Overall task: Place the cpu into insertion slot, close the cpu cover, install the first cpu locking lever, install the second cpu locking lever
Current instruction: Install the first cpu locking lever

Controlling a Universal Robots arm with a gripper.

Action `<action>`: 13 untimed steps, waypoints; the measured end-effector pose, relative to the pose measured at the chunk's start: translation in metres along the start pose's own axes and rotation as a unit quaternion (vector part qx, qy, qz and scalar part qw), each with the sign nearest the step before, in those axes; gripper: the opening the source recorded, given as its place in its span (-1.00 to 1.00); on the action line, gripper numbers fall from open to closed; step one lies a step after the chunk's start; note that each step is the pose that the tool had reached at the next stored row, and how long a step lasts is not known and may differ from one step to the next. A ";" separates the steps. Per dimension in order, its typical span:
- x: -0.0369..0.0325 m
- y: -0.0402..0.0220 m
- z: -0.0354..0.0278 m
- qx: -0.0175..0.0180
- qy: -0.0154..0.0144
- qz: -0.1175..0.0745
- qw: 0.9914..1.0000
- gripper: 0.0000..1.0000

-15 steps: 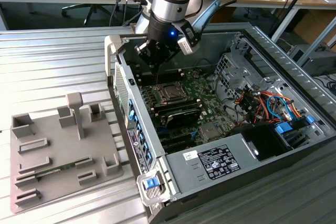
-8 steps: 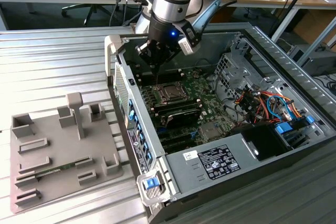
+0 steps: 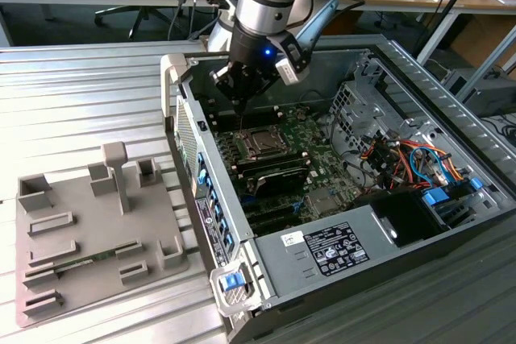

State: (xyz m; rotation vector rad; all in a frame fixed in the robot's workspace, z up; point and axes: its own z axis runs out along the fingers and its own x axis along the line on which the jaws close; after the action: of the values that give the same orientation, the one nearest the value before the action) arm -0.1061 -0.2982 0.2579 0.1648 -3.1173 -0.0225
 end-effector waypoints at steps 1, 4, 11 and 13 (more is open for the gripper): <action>-0.0003 0.0000 0.0000 0.000 0.000 0.000 1.000 -0.79; -0.0010 -0.0001 0.0000 0.000 0.000 0.000 1.000 -0.79; -0.0038 -0.0004 0.0002 0.000 0.000 0.000 1.000 -0.79; -0.0048 -0.0005 0.0004 0.000 0.000 0.000 1.000 -0.79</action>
State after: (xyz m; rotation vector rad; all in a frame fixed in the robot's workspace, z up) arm -0.1013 -0.2982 0.2574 0.1648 -3.1171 -0.0227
